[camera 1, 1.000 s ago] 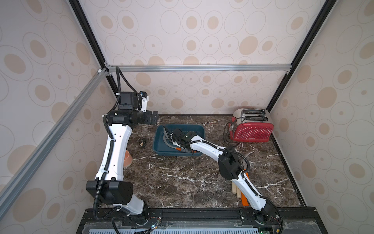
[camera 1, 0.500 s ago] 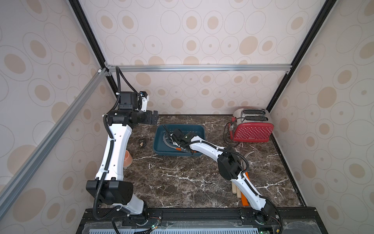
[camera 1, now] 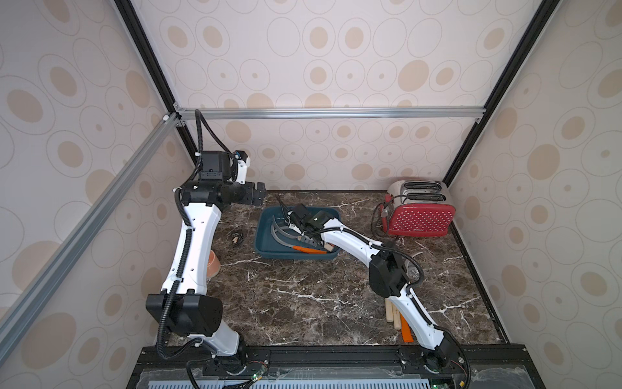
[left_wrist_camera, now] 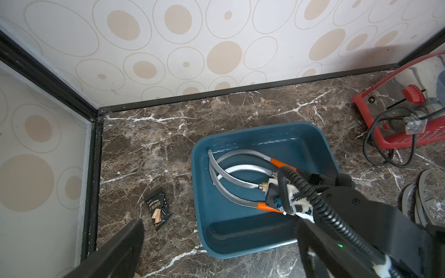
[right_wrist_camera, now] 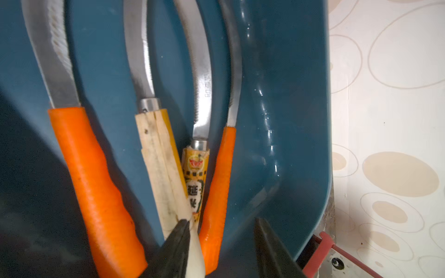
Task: Put small sickles into storage boxes
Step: Place the sickle in the storage box, then pick up the sickle at the center of the board.
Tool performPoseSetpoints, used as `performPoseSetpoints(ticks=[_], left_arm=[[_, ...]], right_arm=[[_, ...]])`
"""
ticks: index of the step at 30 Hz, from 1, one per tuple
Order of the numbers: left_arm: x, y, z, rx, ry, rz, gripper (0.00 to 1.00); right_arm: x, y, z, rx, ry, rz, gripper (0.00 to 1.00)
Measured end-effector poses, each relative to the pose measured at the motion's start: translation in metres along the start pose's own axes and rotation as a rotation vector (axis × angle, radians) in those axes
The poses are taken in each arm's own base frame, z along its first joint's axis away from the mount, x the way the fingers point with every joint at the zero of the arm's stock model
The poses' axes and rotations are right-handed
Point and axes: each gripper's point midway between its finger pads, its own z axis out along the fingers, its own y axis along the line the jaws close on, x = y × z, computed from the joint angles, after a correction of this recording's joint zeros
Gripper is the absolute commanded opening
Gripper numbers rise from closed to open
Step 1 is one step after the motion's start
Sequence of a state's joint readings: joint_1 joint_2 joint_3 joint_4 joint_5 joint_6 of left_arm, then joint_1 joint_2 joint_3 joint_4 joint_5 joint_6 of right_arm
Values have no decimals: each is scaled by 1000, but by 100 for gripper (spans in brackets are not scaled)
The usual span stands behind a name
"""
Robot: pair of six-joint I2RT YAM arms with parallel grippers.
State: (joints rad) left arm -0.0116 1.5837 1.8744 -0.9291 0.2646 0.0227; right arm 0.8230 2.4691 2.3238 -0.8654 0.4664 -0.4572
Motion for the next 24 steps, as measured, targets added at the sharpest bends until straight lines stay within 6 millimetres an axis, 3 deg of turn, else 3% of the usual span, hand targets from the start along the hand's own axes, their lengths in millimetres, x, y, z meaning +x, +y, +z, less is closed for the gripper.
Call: performPoseSetpoints(ticks=[6,12,14,18,24], left_arm=[[0,0,0,0,0,0,99],[2,-2,6,17,13,4,99],[5,-3,8,28,20,13,99],[14,-6,14,42,44,33,99],[31,-21,26,64,95,110,99]], right_arm=[[23,-13,-18,-78,16,214,43],[104,-48,-88,-110,-13,587,44],[132,-51,-111,-116,-43,705,44],[164,-24,-128,-180,-46,862,44],[217,44,-101,-275,144,1004,42]])
